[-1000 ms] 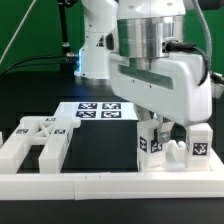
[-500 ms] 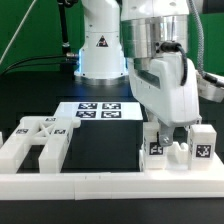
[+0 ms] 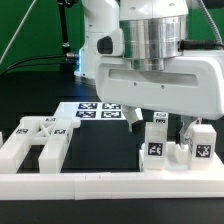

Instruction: Assemble chair

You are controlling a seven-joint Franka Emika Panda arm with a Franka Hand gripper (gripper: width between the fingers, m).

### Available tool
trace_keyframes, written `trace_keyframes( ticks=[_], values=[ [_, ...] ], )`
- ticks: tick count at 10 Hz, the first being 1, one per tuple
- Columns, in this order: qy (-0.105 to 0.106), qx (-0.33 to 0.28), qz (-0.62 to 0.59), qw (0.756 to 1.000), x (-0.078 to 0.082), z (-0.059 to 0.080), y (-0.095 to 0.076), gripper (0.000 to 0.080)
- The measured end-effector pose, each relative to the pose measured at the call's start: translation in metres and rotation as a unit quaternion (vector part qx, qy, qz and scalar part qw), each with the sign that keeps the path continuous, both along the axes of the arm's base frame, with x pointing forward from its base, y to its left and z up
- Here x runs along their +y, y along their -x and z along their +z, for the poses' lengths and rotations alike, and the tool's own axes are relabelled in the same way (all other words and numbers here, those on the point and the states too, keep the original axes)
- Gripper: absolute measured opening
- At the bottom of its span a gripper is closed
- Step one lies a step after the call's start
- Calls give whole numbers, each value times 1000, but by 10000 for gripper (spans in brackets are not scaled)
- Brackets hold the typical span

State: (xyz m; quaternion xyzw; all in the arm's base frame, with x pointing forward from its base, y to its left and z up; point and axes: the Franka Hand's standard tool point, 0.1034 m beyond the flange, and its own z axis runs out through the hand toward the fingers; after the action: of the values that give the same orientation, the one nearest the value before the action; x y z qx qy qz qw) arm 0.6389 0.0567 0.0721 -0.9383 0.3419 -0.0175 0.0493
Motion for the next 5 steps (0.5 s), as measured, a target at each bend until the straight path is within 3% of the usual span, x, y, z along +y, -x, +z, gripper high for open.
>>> trace_keyframes(
  ticks=[1,2,4,5],
  values=[
    [4,-2,34,999,-1,0,0,647],
    [22,-11,144,989,-5,-1,-3,648],
    [24,-20,152,988,-9,-2,-6,648],
    [24,-20,153,988,-9,-2,-6,534]
  ],
)
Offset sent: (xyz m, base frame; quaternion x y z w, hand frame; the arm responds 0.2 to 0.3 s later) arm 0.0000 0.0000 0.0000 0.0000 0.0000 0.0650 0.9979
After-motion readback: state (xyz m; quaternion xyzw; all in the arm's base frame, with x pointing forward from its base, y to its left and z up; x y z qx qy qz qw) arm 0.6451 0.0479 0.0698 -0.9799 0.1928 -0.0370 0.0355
